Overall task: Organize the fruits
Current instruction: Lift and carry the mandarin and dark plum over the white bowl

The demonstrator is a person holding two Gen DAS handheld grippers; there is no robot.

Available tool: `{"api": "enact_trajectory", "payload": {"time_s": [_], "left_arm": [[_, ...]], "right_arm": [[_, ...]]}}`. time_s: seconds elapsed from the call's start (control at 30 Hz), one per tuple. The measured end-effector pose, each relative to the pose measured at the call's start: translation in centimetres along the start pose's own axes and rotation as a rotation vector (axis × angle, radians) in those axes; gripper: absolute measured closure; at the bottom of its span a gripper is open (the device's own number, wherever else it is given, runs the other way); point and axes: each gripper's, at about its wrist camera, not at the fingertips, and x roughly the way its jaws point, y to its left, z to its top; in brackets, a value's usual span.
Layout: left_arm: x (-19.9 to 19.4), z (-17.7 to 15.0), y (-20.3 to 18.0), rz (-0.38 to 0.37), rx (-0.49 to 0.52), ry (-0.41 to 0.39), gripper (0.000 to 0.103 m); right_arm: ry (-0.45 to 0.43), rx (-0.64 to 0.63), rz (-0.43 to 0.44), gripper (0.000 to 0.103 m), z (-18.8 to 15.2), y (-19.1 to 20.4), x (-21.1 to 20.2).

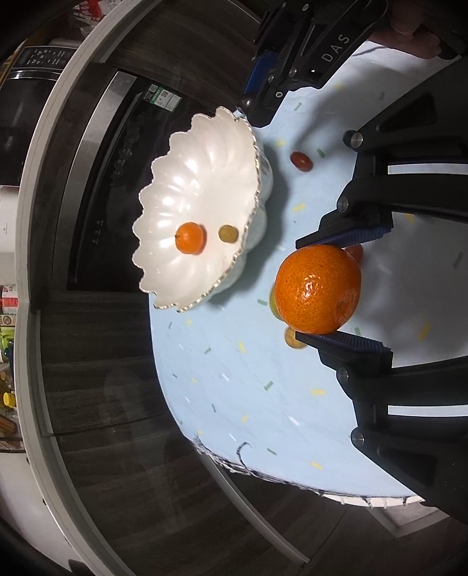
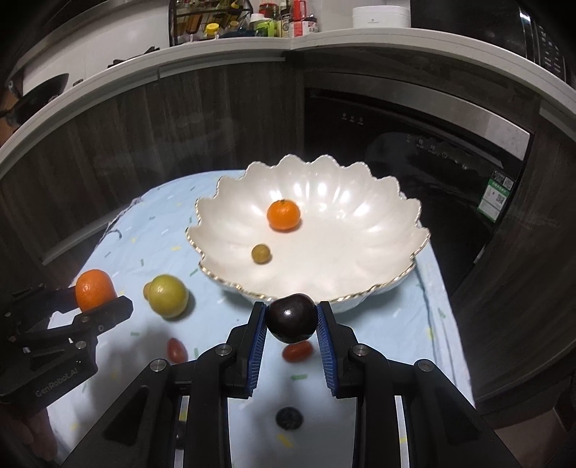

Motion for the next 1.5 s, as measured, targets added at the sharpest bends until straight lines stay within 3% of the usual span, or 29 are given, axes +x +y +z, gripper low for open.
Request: {"api": "enact_trajectory", "payload": {"time_s": [0.7,1.5], "left_arm": [[0.1,5.3,-1.5,-0.028,-0.019,-0.063,0.061],[4.1,9.1,-1.6,-0.049,-0.030,-0.041,0.061]], "right_arm": [[-0.090,-0.011,-0.014,0.074,4.8,-2.1,-1.2],[-0.096,0.001,-0.041,0.074,8.1,-4.2,1.7]]}}
